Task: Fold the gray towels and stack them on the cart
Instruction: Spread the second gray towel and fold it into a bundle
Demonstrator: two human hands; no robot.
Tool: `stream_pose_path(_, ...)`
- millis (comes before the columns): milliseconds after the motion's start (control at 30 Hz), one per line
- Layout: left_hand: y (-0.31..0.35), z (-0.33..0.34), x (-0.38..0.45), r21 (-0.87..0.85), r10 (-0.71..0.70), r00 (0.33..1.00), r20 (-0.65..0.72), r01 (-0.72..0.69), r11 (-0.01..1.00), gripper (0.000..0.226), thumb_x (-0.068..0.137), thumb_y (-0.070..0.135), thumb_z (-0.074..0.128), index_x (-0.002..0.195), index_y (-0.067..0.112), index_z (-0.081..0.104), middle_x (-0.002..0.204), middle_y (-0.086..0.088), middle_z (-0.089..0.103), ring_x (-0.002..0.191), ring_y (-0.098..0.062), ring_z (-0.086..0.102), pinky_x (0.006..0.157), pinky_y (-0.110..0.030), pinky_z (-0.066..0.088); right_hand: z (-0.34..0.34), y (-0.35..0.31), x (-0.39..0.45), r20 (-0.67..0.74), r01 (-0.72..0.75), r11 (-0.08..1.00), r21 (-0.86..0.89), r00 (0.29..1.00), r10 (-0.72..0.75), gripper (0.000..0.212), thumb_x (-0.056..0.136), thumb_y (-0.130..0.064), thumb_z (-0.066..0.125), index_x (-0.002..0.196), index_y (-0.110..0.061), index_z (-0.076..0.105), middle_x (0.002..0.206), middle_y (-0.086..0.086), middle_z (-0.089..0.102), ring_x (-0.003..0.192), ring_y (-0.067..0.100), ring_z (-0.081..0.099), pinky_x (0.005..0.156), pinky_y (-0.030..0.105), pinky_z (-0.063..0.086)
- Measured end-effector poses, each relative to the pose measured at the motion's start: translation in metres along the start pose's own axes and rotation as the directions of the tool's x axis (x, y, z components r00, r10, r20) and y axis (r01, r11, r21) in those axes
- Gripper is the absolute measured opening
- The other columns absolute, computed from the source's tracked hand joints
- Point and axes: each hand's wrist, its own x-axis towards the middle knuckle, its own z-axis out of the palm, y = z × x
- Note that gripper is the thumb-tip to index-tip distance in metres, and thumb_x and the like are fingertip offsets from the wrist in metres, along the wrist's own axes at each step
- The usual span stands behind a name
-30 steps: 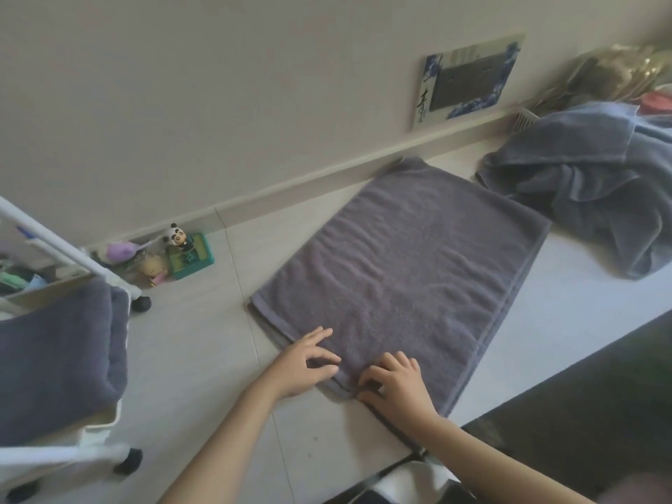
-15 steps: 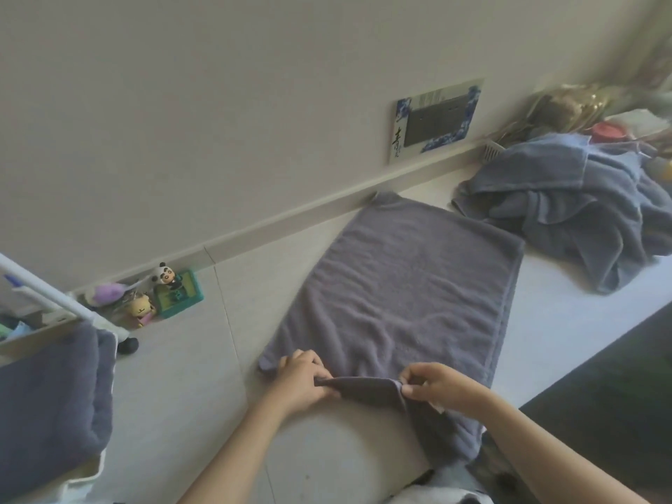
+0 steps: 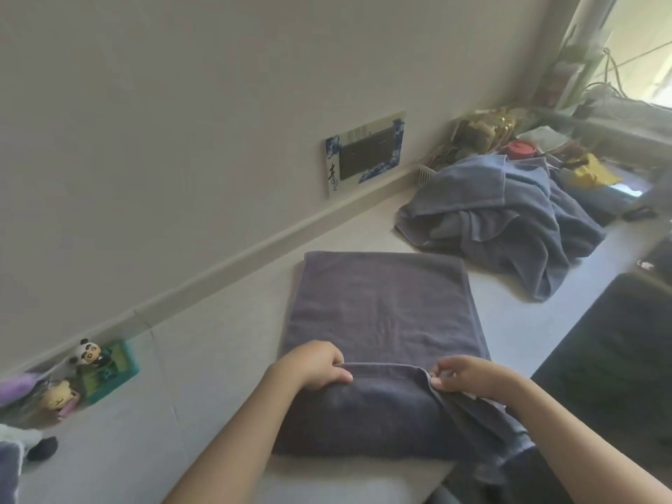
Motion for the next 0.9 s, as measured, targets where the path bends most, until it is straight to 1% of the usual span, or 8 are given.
stream_pose_path(100,0.006,-0.007,0.027,0.054,0.000,0.992,-0.124,0.007,0.999,0.032,0.090,0.047,0.053,0.072,0.020,0.050,0.089,-0.003,0.062,0.085,-0.024,0.057,0.068,-0.032,0.037,-0.014,-0.010,0.016,-0.181,-0.010,0.987,-0.159,0.983,-0.019,0.012,0.089,-0.034,0.059,0.080,-0.027,0.059,0.083,-0.006,0.061,0.070,0.009,0.054,0.057,0.018,0.040)
stream_pose_path(233,-0.008,0.010,0.055,0.105,-0.014,0.981,-0.193,0.034,0.994,0.037,0.090,0.053,0.047,0.110,0.023,0.057,0.118,-0.001,0.060,0.115,-0.022,0.050,0.099,-0.035,0.032,-0.007,-0.016,0.034,-0.392,-0.191,0.771,-0.608,0.917,-0.081,0.031,0.096,-0.045,0.038,0.101,-0.024,0.061,0.111,0.002,0.065,0.104,0.025,0.058,0.084,0.030,0.042)
stream_pose_path(367,-0.017,0.013,0.069,0.204,-0.003,0.994,-0.107,0.025,0.979,0.040,0.088,0.046,0.053,0.120,0.022,0.052,0.125,-0.003,0.051,0.122,-0.022,0.040,0.105,-0.035,0.024,0.003,-0.010,0.048,-0.296,-0.120,0.697,-0.707,0.945,-0.137,0.053,0.081,-0.074,0.039,0.095,-0.024,0.053,0.109,-0.001,0.061,0.107,0.022,0.053,0.091,0.036,0.036)
stream_pose_path(500,-0.019,0.001,0.077,0.086,-0.012,0.999,-0.043,0.016,0.996,0.032,0.093,0.037,0.053,0.116,0.015,0.055,0.124,-0.007,0.047,0.119,-0.024,0.044,0.103,-0.034,0.033,0.000,-0.009,0.056,-0.111,-0.064,0.620,-0.782,0.993,-0.038,0.040,0.084,-0.061,0.051,0.081,-0.022,0.049,0.112,0.004,0.063,0.109,0.025,0.053,0.095,0.037,0.032)
stream_pose_path(567,-0.020,-0.005,0.080,0.060,-0.024,0.999,-0.046,0.027,0.998,0.027,0.094,0.034,0.051,0.112,0.015,0.054,0.121,-0.006,0.050,0.115,-0.025,0.049,0.101,-0.034,0.035,-0.010,-0.013,0.060,-0.063,-0.039,0.679,-0.733,0.998,-0.012,0.040,0.088,-0.054,0.051,0.096,-0.016,0.058,0.112,0.008,0.063,0.107,0.027,0.055,0.088,0.034,0.037)
stream_pose_path(667,-0.016,-0.012,0.087,0.154,-0.046,0.995,-0.088,0.060,0.986,0.024,0.094,0.028,0.046,0.112,0.015,0.053,0.118,-0.008,0.058,0.115,-0.025,0.052,0.115,-0.036,0.019,-0.024,-0.019,0.070,-0.074,-0.075,0.765,-0.640,0.997,0.036,0.044,0.091,-0.048,0.050,0.114,-0.011,0.058,0.113,0.010,0.062,0.103,0.028,0.058,0.077,0.031,0.042)
stream_pose_path(767,-0.011,-0.009,0.093,0.245,-0.060,0.993,-0.103,0.084,0.966,0.027,0.094,0.029,0.044,0.117,0.017,0.052,0.120,-0.005,0.057,0.115,-0.023,0.052,0.117,-0.040,0.010,-0.024,-0.021,0.078,-0.093,-0.116,0.744,-0.658,0.993,0.072,0.041,0.092,-0.043,0.050,0.117,-0.012,0.057,0.116,0.009,0.061,0.106,0.027,0.057,0.083,0.032,0.045)
stream_pose_path(900,-0.010,0.002,0.098,0.345,-0.066,0.989,-0.133,0.108,0.932,0.031,0.094,0.029,0.042,0.122,0.017,0.051,0.124,-0.006,0.053,0.117,-0.024,0.051,0.114,-0.044,0.013,-0.018,-0.018,0.083,-0.131,-0.128,0.680,-0.722,0.990,0.047,0.039,0.092,-0.044,0.050,0.115,-0.013,0.059,0.118,0.006,0.061,0.117,0.027,0.047,0.094,0.036,0.038)
